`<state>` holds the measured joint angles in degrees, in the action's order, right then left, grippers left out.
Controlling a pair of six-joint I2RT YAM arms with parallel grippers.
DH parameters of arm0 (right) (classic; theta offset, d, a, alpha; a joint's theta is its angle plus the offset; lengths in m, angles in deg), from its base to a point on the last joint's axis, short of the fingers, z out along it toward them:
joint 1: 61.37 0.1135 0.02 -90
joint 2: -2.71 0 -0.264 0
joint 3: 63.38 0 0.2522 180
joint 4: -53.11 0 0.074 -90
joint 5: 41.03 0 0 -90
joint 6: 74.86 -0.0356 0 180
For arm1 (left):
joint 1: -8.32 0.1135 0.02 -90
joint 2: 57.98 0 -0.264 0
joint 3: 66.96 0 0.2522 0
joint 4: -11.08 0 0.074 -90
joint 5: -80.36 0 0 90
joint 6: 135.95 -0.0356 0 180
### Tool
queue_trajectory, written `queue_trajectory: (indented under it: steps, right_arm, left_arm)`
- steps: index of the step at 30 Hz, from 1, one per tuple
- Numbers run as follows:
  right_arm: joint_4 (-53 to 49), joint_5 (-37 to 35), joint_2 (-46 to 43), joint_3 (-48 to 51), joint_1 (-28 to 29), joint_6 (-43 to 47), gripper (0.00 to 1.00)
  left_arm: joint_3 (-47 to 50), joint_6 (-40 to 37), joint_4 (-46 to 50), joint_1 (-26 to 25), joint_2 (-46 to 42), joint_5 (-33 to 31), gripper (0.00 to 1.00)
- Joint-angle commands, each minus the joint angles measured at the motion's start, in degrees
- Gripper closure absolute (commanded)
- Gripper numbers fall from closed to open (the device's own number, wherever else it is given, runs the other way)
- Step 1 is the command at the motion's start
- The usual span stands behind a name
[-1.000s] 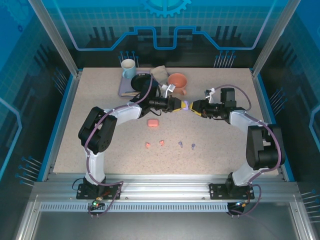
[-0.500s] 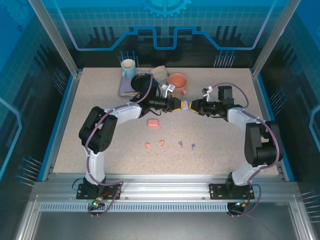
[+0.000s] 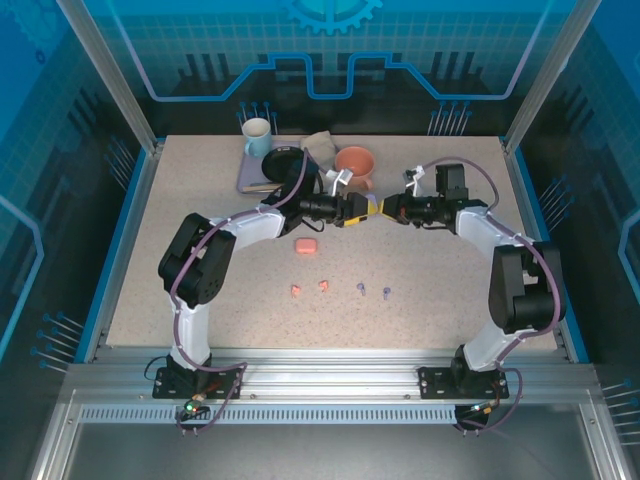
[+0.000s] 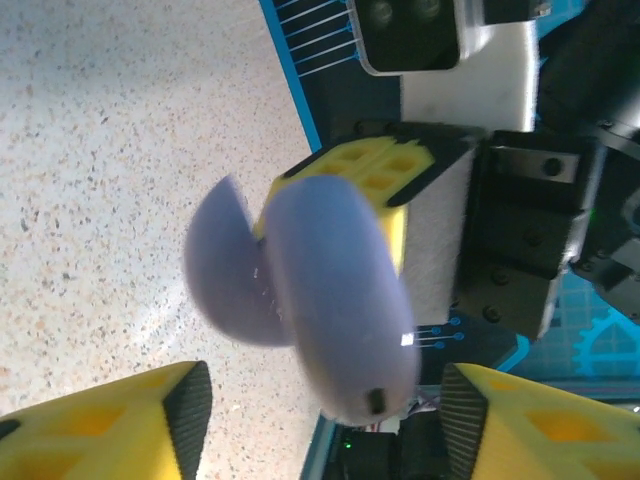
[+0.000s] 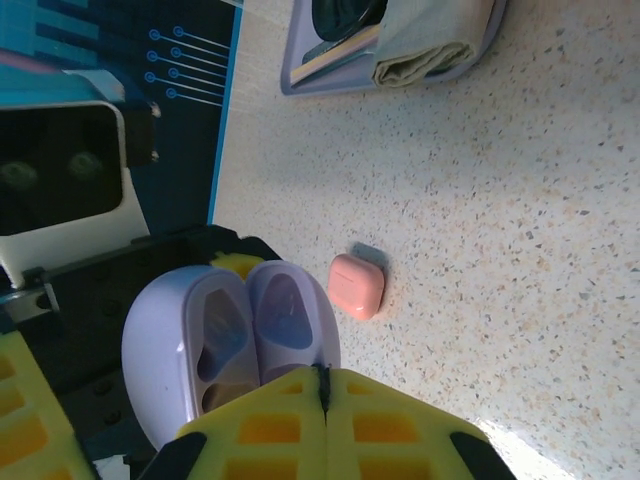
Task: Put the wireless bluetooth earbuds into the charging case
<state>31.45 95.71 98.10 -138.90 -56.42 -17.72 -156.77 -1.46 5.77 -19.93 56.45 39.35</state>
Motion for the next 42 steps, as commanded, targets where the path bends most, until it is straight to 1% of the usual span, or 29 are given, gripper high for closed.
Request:
queue_trajectory:
  steps: [1, 5, 9, 11, 14, 16, 19, 22, 23, 25, 30, 34, 42]
  right_arm:
    - [-8.34, -2.02, 1.00, -4.47, 0.59, 5.86, 1.00]
    - [-12.03, -3.88, 2.14, -7.27, 0.81, 8.54, 1.00]
    - [-14.98, -6.40, 2.68, -9.18, 1.26, 11.00, 1.00]
    - [-17.03, -8.22, 2.80, -10.29, 2.06, 13.19, 1.00]
    - [-21.98, -12.77, 3.04, -13.05, 4.45, 19.24, 1.00]
    - [-25.13, -17.20, 3.35, -15.41, 6.38, 23.89, 1.00]
    - [-27.84, -21.85, 4.03, -18.28, 8.59, 29.96, 1.00]
    - [-28.91, -24.37, 4.25, -20.09, 10.30, 36.35, 1.00]
    - [-28.84, -24.65, 4.15, -20.24, 10.72, 38.19, 1.00]
    - [-28.49, -25.55, 3.95, -20.25, 11.31, 41.56, 1.00]
    - [-28.44, -23.62, 4.22, -20.33, 11.22, 44.70, 1.00]
    - [-28.00, -20.91, 4.75, -20.41, 11.34, 44.99, 1.00]
    - [-27.27, -17.94, 5.37, -21.01, 12.34, 44.19, 1.00]
  left_arm:
    - [-1.85, -3.13, 4.89, 1.01, -1.46, 1.18, 0.29]
    - [-2.53, -6.43, 10.23, 2.44, -3.24, 1.29, 0.24]
    - [-2.51, -9.11, 13.93, 4.71, -5.70, 1.28, 0.22]
    - [-4.36, -11.84, 18.22, 5.84, -6.18, 1.45, 0.21]
    - [-11.13, -21.28, 32.45, 6.86, -4.82, 1.81, 0.20]
    - [-18.16, -29.20, 44.40, 7.04, -2.01, 2.25, 0.20]
    - [-27.77, -39.54, 59.95, 6.99, 3.35, 3.45, 0.20]
    - [-34.42, -46.97, 71.66, 6.98, 7.91, 4.09, 0.22]
    - [-35.75, -48.66, 74.01, 6.98, 9.07, 4.54, 0.23]
    - [-36.80, -51.28, 76.99, 7.00, 10.17, 5.17, 0.24]
    - [-36.10, -54.62, 79.96, 6.98, 10.53, 5.76, 0.27]
    - [-36.26, -56.24, 81.12, 6.99, 11.27, 7.07, 0.29]
    - [-36.93, -56.66, 80.56, 6.63, 12.74, 9.32, 0.35]
